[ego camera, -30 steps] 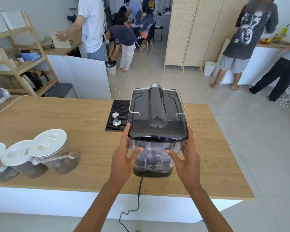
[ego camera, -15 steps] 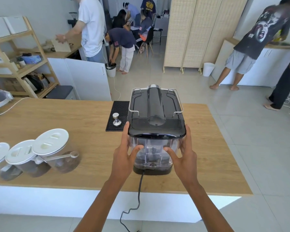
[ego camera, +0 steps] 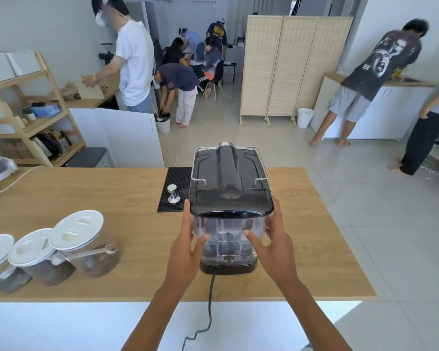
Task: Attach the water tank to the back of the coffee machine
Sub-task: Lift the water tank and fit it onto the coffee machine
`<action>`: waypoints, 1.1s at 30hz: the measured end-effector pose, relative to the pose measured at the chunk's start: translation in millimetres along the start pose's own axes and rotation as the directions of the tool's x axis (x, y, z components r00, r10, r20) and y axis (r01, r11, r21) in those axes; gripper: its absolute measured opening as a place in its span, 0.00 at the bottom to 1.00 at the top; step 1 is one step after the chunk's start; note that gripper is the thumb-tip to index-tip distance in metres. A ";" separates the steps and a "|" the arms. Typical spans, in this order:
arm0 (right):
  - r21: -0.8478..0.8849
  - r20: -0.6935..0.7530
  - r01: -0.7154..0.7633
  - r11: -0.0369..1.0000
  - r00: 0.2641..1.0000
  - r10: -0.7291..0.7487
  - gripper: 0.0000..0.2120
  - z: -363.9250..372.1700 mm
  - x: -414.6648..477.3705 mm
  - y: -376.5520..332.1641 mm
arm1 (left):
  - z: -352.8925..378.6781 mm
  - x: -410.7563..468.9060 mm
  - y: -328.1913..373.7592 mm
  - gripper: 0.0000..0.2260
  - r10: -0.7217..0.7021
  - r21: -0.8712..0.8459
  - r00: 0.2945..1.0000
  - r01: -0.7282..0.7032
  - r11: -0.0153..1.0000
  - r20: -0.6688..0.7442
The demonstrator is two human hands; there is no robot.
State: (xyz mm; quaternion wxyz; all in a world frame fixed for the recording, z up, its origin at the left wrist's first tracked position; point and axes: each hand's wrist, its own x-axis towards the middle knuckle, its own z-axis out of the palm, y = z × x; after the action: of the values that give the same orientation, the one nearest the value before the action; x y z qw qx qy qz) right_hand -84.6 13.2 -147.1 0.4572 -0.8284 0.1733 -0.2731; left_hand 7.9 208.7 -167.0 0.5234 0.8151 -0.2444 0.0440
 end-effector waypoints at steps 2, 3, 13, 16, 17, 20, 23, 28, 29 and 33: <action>-0.038 0.003 0.000 0.999 1.000 0.000 0.49 -0.4 -1.3 -2.0 | -2.0 -2.9 1.7 0.39 -0.015 -0.008 1.000 0.015 1.000 0.004; -0.058 0.005 0.004 0.998 1.000 -0.004 0.49 -0.5 -2.3 -3.6 | -2.7 -4.0 1.4 0.40 -0.013 -0.008 1.000 0.014 1.000 0.011; -0.128 0.022 0.034 0.991 0.999 -0.032 0.37 7.6 -17.5 21.1 | -4.9 -29.8 -31.6 0.34 -0.080 0.050 0.994 0.077 0.996 0.068; -0.273 0.062 -0.001 0.962 0.998 0.019 0.33 15.2 -31.9 53.3 | -4.4 -38.9 -56.4 0.32 -0.148 0.182 0.986 0.131 0.974 0.079; -0.317 0.068 -0.025 0.948 0.996 0.049 0.33 17.9 -37.8 63.8 | -3.7 -43.2 -66.5 0.33 -0.181 0.229 0.978 0.155 0.961 0.101; -0.506 0.125 -0.066 0.860 0.981 0.148 0.43 24.9 -56.1 104.1 | -1.3 -54.3 -101.2 0.43 -0.261 0.345 0.943 0.179 0.921 0.207; -0.641 0.202 -0.102 0.760 0.933 0.296 0.52 30.8 -76.0 139.9 | 2.2 -69.3 -131.7 0.48 -0.332 0.524 0.895 0.138 0.840 0.296; -0.741 0.216 -0.031 0.671 0.935 0.281 0.44 38.7 -95.3 162.8 | 13.5 -94.0 -156.2 0.41 -0.328 0.687 0.898 0.041 0.725 0.294; -0.750 0.218 -0.024 0.662 0.935 0.280 0.43 37.8 -96.7 161.4 | 15.6 -95.9 -156.6 0.38 -0.340 0.702 0.897 0.048 0.711 0.283; -0.762 0.215 -0.001 0.647 0.943 0.255 0.43 37.1 -97.8 159.8 | 21.4 -97.0 -150.0 0.36 -0.346 0.726 0.913 0.085 0.682 0.217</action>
State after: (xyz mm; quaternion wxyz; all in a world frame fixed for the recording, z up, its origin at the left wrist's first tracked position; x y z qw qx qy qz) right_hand -145.2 6.9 -328.2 0.1123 -0.9597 0.2573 -0.0130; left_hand -14.4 274.0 -333.1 0.1252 0.9702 -0.1955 -0.0696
